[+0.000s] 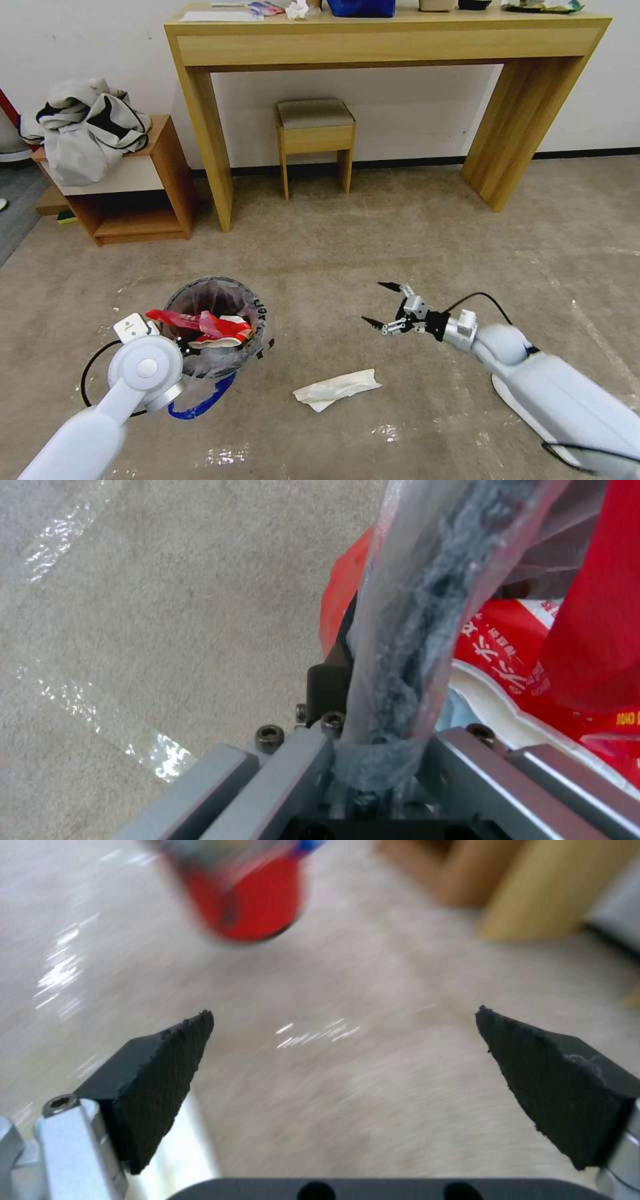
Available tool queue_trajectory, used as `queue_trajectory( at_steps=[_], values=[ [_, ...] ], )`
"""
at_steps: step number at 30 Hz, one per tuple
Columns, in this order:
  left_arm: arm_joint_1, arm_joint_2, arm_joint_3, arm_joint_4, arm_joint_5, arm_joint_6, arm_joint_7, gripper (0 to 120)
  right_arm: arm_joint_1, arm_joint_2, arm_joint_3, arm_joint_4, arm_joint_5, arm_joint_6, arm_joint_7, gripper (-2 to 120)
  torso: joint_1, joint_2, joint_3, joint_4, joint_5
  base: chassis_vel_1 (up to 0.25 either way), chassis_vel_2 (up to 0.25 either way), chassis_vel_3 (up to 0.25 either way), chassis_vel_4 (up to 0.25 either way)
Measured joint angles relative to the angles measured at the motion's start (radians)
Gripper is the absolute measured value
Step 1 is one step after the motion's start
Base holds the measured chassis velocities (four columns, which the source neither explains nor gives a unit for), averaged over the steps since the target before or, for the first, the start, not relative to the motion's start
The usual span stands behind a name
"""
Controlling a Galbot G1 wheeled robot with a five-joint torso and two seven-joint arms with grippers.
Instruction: Pick up the trash bin and place the garbage on the floor into it.
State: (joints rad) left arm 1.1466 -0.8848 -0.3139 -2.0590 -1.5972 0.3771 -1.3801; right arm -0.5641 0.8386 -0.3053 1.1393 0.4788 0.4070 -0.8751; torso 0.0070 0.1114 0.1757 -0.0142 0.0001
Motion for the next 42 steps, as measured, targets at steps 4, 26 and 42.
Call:
queue_trajectory(
  at_steps=[4, 26, 42],
  values=[
    [0.004, 0.006, -0.008, -0.002, 0.002, 0.000, 0.000, 0, 0.094, 0.051, -0.105, -0.131, -0.021, 0.030, -0.101, 100, 0.000, 0.000, 0.000, 0.0001, 0.0003, 0.000, 0.000, 0.000, 0.000],
    [0.007, 0.006, -0.034, 0.013, 0.007, 0.001, -0.001, 0, 0.365, 0.347, -0.417, -0.402, -0.231, 0.052, -0.227, 100, 0.000, 0.000, 0.000, 0.0002, -0.0002, 0.000, 0.000, 0.000, 0.000],
    [0.024, 0.000, -0.037, 0.004, 0.017, 0.000, 0.001, 0, 0.372, 0.445, -0.460, -0.492, -0.248, 0.047, -0.256, 100, 0.000, 0.000, 0.000, 0.0000, -0.0002, 0.000, 0.000, 0.000, 0.000]
  ],
)
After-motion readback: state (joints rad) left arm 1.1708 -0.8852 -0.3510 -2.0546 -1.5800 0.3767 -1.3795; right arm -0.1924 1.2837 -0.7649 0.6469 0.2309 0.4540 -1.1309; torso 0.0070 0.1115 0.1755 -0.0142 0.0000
